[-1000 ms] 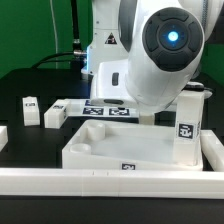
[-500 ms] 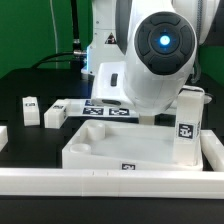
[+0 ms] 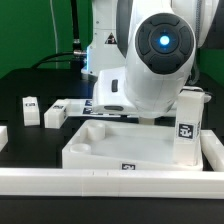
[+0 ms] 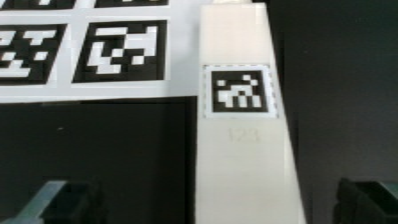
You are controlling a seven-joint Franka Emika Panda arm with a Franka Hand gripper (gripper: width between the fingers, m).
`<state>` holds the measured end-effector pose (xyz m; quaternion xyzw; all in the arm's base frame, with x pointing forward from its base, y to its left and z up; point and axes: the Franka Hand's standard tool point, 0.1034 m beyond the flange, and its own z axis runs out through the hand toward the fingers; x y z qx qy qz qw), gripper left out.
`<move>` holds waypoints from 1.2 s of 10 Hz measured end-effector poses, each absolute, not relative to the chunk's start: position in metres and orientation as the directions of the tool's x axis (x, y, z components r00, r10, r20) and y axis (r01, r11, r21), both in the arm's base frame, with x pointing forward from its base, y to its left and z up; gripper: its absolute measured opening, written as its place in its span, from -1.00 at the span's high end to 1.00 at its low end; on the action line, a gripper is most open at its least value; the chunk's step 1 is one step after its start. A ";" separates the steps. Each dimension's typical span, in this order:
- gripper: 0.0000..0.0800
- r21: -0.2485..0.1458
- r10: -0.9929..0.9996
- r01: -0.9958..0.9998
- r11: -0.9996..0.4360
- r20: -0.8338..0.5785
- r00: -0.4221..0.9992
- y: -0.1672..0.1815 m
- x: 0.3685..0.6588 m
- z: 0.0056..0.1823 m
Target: Assemble desk
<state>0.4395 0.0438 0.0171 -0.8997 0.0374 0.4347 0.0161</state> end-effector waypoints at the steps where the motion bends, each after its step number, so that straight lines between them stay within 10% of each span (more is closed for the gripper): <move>1: -0.62 0.005 -0.055 -0.082 -0.997 -0.782 0.621 0.043 0.439 0.014; 5: -0.34 0.011 -0.059 -0.083 -0.997 -0.787 0.614 0.044 0.436 0.009; 7: 0.27 0.010 -0.060 -0.085 -0.996 -0.787 0.614 0.043 0.437 0.009; 12: 0.27 -0.001 -0.058 -0.095 -0.996 -0.781 0.622 0.035 0.443 0.024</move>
Offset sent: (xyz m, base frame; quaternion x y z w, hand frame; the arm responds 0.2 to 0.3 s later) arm 0.0019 0.0063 -0.0097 -0.0018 0.0041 0.0134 0.9999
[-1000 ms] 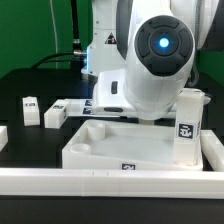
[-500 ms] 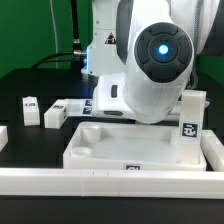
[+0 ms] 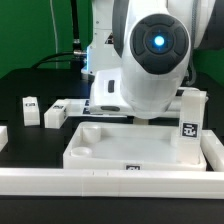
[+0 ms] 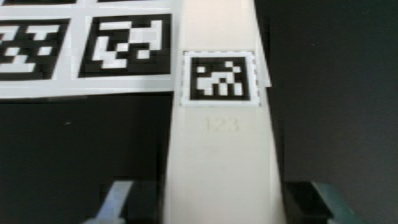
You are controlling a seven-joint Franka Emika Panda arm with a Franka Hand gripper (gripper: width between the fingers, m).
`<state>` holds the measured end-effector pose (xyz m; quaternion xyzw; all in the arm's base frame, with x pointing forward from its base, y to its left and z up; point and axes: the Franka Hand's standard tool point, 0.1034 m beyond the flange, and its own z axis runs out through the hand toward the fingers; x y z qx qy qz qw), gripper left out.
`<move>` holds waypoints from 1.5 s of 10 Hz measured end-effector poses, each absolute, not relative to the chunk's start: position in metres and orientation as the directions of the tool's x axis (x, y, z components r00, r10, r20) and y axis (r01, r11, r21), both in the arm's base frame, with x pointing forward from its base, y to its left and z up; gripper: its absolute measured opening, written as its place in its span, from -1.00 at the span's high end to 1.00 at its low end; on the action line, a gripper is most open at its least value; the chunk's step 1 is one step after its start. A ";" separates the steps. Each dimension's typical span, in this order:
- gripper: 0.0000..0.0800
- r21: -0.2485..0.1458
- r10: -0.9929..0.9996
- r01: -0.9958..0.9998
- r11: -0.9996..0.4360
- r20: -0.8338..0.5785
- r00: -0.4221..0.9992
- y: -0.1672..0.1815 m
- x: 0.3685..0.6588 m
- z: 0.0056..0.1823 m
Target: Assemble desk
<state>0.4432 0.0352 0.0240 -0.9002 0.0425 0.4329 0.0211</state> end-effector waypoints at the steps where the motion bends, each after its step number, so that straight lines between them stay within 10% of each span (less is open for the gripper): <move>1: 0.27 -0.008 -0.055 -0.099 -0.995 -0.787 0.615 0.030 0.447 0.040; 4: 0.27 -0.006 -0.047 -0.082 -0.997 -0.772 0.634 0.025 0.471 0.084; 8: 0.27 -0.014 -0.048 -0.080 -0.997 -0.701 0.712 0.024 0.485 0.079; 12: 0.27 -0.037 -0.029 -0.061 -0.997 -0.563 0.826 0.021 0.522 0.138; 15: 0.27 -0.042 -0.037 -0.058 -0.997 -0.401 0.915 0.024 0.537 0.141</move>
Offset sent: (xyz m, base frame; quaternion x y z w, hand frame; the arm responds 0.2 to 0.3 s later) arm 0.0333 -0.0159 0.0578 -0.0723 -0.0010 -0.0198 0.9972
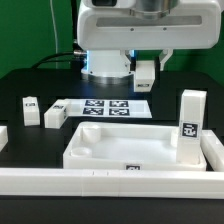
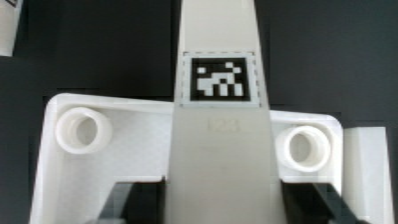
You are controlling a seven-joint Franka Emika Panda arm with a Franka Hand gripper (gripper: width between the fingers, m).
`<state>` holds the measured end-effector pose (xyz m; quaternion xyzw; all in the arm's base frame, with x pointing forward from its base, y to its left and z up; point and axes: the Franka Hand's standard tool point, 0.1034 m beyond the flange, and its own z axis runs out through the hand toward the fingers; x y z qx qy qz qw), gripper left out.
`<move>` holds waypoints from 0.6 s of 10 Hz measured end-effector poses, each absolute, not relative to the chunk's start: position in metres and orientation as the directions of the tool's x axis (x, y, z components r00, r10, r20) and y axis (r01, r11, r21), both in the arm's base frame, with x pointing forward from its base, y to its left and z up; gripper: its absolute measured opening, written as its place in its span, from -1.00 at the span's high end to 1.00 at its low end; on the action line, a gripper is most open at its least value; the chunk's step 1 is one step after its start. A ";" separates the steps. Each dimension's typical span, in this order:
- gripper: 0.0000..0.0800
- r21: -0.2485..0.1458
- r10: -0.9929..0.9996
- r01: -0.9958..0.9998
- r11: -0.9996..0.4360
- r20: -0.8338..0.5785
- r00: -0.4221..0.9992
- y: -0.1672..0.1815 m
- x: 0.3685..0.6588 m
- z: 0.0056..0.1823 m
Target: Assemble desk
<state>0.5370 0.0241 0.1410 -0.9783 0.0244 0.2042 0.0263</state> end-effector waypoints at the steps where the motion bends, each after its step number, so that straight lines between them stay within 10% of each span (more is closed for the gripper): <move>1: 0.27 -0.043 -0.042 -0.058 -0.997 -0.311 0.949 0.024 0.544 0.141; 6: 0.27 -0.055 -0.036 -0.037 -0.998 -0.031 0.999 0.016 0.574 0.174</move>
Offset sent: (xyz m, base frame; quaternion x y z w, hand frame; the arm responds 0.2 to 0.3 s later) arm 0.0337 -0.0215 0.0461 -0.0251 0.2003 -0.0532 0.9780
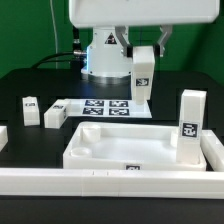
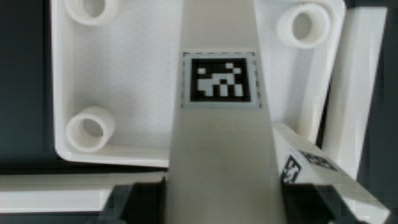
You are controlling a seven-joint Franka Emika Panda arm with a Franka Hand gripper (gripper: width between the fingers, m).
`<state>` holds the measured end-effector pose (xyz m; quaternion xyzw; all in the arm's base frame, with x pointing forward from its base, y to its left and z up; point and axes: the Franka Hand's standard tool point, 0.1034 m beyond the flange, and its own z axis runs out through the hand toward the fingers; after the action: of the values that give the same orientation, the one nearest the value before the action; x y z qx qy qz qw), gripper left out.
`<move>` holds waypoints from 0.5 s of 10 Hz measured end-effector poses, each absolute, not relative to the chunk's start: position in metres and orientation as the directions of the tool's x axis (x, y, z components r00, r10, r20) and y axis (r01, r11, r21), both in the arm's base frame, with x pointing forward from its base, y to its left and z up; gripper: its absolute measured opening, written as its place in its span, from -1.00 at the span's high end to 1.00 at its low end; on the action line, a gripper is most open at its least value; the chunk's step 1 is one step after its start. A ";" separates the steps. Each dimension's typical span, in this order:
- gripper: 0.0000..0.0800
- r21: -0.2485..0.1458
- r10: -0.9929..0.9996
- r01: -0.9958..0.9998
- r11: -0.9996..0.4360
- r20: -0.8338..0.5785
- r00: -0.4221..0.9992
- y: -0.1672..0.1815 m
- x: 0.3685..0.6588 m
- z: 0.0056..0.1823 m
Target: Assemble desk
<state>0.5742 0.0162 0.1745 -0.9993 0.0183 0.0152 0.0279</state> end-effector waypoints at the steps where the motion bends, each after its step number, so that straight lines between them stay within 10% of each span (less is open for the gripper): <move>1: 0.27 -0.050 -0.036 -0.033 -0.998 0.052 0.998 0.015 0.582 0.174; 5: 0.27 -0.010 -0.022 -0.020 -1.000 0.334 0.942 0.002 0.587 0.167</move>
Offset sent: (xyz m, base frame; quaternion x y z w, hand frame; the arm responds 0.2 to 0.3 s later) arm 0.0014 -0.0223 -0.0118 -0.0749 0.2240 -0.0492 0.9704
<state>0.5875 0.0016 0.1669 -0.9855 0.0105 -0.1693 0.0034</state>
